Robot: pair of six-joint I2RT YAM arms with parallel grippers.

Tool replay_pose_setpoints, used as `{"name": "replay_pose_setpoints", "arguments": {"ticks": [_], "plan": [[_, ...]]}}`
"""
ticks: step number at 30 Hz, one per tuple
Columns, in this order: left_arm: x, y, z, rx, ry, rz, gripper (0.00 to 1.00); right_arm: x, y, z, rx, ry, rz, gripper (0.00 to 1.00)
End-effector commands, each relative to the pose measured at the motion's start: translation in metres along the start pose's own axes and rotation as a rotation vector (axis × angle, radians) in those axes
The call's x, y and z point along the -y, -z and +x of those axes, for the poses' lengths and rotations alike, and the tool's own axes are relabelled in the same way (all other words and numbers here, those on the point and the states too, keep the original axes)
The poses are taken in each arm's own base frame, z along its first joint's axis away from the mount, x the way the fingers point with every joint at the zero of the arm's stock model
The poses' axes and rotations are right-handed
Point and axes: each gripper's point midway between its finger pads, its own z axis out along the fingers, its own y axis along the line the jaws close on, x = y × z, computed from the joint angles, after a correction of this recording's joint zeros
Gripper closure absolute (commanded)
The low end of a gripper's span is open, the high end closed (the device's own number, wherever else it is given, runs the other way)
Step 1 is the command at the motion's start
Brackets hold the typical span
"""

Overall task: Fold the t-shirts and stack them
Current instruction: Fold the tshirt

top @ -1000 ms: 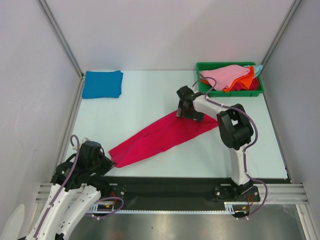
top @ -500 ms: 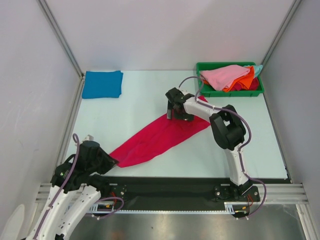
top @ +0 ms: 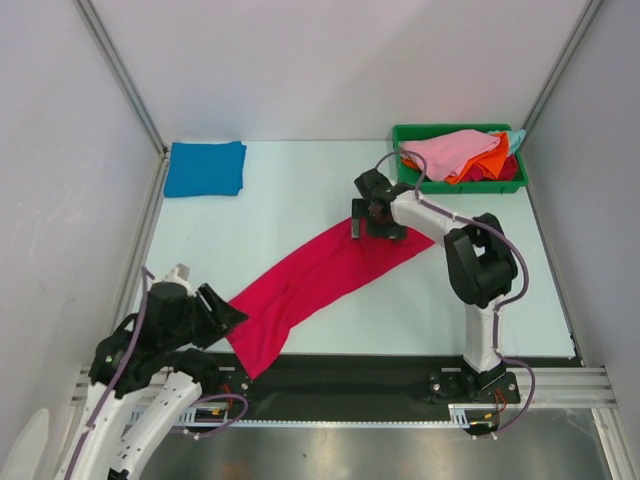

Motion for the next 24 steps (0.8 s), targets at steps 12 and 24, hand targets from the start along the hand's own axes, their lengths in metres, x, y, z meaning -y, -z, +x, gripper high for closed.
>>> {"name": "replay_pose_setpoints", "arguments": {"ticks": [12, 24], "plan": [[0.15, -0.053, -0.105, 0.22, -0.467, 0.322, 0.33, 0.115, 0.099, -0.056, 0.204, -0.507, -0.265, 0.0], [0.278, -0.257, -0.153, 0.133, -0.863, 0.507, 0.44, 0.152, 0.086, -0.033, 0.316, -0.68, -0.404, 0.18]]}}
